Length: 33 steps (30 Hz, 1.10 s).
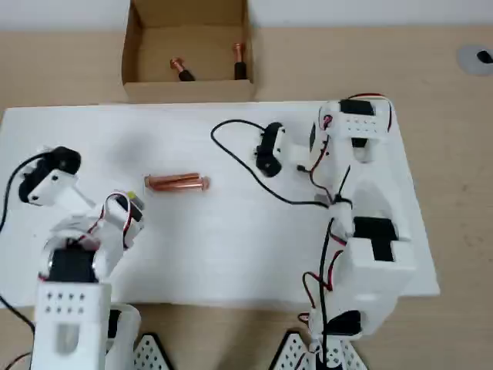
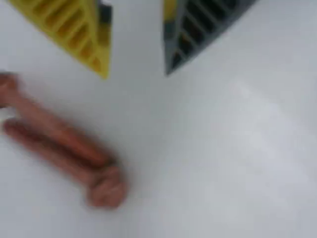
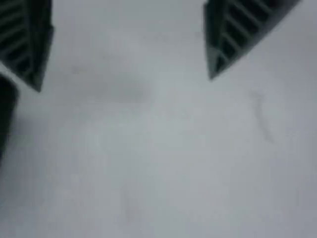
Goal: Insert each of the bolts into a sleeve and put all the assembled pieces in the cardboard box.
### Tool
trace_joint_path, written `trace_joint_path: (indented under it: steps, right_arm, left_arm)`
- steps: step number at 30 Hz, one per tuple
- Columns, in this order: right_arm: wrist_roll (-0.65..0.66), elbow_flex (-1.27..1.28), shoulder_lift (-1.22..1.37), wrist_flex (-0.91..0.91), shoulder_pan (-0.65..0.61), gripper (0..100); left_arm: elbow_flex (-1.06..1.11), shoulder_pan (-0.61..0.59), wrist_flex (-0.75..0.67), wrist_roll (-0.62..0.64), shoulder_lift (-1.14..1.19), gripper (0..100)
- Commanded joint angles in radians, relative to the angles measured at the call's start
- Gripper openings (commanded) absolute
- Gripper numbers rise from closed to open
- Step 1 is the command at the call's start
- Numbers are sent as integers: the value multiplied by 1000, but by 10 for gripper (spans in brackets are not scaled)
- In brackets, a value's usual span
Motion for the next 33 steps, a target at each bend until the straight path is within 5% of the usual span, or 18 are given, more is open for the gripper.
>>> trace_joint_path:
  steps: [1, 10, 15, 33]
  right_arm:
    - [17, -62, 1, 11, 24, 260]
    - [17, -170, -71, 112, 4, 260]
    - [12, -363, -51, 8, 25, 262]
    - [-31, -1317, 808, 216, -10, 260]
  left_arm:
    - [14, 12, 2, -6, -125, 89]
    - [189, 11, -60, -95, -366, 89]
    - [241, 11, -66, -97, -463, 89]
    - [284, 11, -63, -98, -567, 89]
